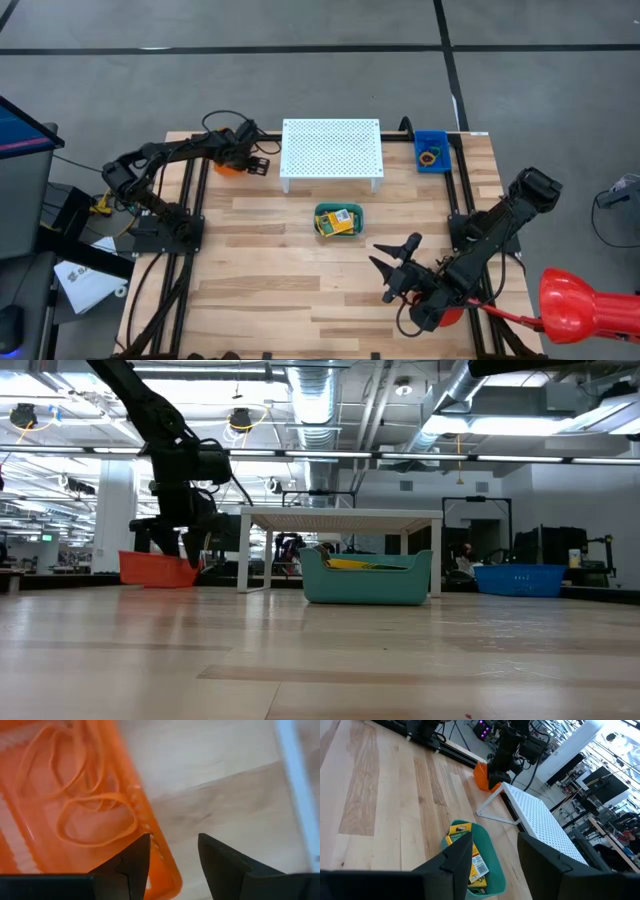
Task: Pick & Place Office Desk Supplies
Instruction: Put the orange bin on the shelf
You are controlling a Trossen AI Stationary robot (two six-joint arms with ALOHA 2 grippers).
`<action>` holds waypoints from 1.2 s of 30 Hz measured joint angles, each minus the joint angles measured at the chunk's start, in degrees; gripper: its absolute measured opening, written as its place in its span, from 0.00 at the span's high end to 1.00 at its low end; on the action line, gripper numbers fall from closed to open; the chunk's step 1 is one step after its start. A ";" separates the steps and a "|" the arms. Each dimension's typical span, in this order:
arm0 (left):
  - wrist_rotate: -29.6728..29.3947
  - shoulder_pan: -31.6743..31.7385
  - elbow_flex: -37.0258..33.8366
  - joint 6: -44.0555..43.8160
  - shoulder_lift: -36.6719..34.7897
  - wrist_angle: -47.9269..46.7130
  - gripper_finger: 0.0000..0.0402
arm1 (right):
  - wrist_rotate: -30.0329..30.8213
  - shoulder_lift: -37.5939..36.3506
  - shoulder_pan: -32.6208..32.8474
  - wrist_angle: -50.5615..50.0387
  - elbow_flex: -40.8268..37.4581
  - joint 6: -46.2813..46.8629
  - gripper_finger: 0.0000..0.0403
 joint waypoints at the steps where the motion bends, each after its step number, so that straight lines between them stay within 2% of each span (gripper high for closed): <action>1: 0.94 -0.08 0.00 0.00 0.00 0.87 0.60 | 0.00 0.00 0.00 -0.02 0.00 0.00 0.62; 15: 8.42 -2.50 0.00 1.49 -1.19 8.94 0.60 | 0.02 0.00 0.00 -0.26 0.00 0.00 0.62; 19: 7.45 -2.79 0.03 3.10 -4.89 7.48 0.60 | 0.02 0.00 -0.07 -0.07 0.00 0.02 0.62; 24: 6.64 -2.78 0.07 5.39 -10.75 -1.35 0.60 | 0.04 0.00 -0.07 0.07 0.00 0.03 0.62; 29: 2.35 -5.32 0.04 12.12 -12.26 -11.07 0.60 | 0.13 0.00 -0.21 0.15 0.00 0.02 0.62; 31: 0.50 -7.93 0.04 15.81 -11.40 -10.75 0.60 | 0.16 0.00 -0.24 0.17 0.00 0.02 0.62; 34: -6.86 -12.16 0.04 18.74 -9.92 -8.31 0.60 | 0.15 0.00 -0.65 0.17 0.00 0.02 0.62; 36: -9.68 -13.64 0.04 20.76 -9.11 -6.65 0.60 | 0.14 0.00 -0.66 0.22 0.00 0.02 0.62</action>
